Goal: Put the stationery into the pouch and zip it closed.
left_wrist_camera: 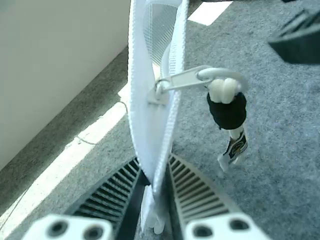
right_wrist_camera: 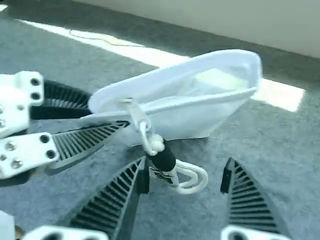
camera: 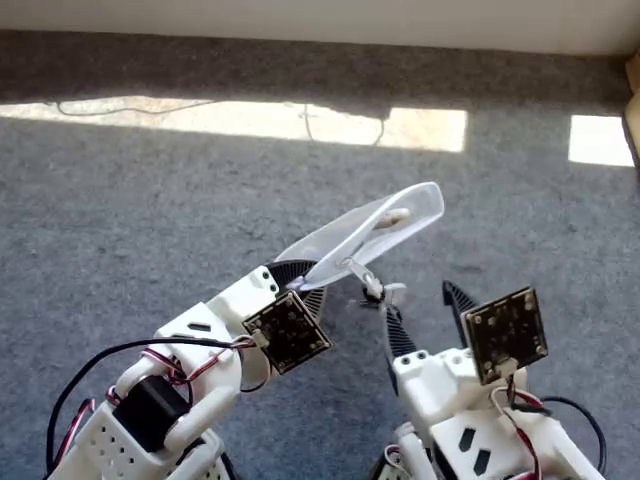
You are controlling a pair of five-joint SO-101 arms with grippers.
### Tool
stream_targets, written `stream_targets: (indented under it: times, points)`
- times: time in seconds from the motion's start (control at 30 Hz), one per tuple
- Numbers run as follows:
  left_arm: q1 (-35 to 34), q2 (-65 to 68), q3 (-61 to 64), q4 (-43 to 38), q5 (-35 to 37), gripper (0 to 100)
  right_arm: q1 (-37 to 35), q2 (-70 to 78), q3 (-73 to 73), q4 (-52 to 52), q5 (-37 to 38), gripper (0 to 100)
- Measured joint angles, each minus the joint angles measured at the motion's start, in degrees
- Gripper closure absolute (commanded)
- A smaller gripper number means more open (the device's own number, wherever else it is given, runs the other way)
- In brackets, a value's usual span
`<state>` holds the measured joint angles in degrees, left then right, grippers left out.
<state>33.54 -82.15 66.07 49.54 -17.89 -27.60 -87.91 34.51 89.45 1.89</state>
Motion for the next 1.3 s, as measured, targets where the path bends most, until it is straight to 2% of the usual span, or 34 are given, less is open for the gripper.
stream_targets:
  times: [0.13,0.27,0.47,0.63,0.8,1.1,1.3]
  points:
    - [0.0,0.0,0.0,0.0,0.0,100,-7.4,0.0,0.1,-0.1,-0.2,77.4]
    - [0.0,0.0,0.0,0.0,0.0,100,-9.5,0.0,4.0,-3.3,-0.2,77.4]
    - [0.0,0.0,0.0,0.0,0.0,100,-9.8,0.0,13.1,-11.6,-0.2,77.5]
    - [0.0,0.0,0.0,0.0,0.0,100,-9.7,0.0,14.0,-14.2,-0.2,77.5]
    - [0.0,0.0,0.0,0.0,0.0,100,-4.0,0.0,14.7,-17.0,-0.2,77.9]
    - [0.0,0.0,0.0,0.0,-0.1,100,-1.4,0.0,17.7,-21.5,0.4,99.3]
    - [0.0,0.0,0.0,0.0,-0.1,100,-1.3,-1.9,17.8,-21.6,7.7,99.3]
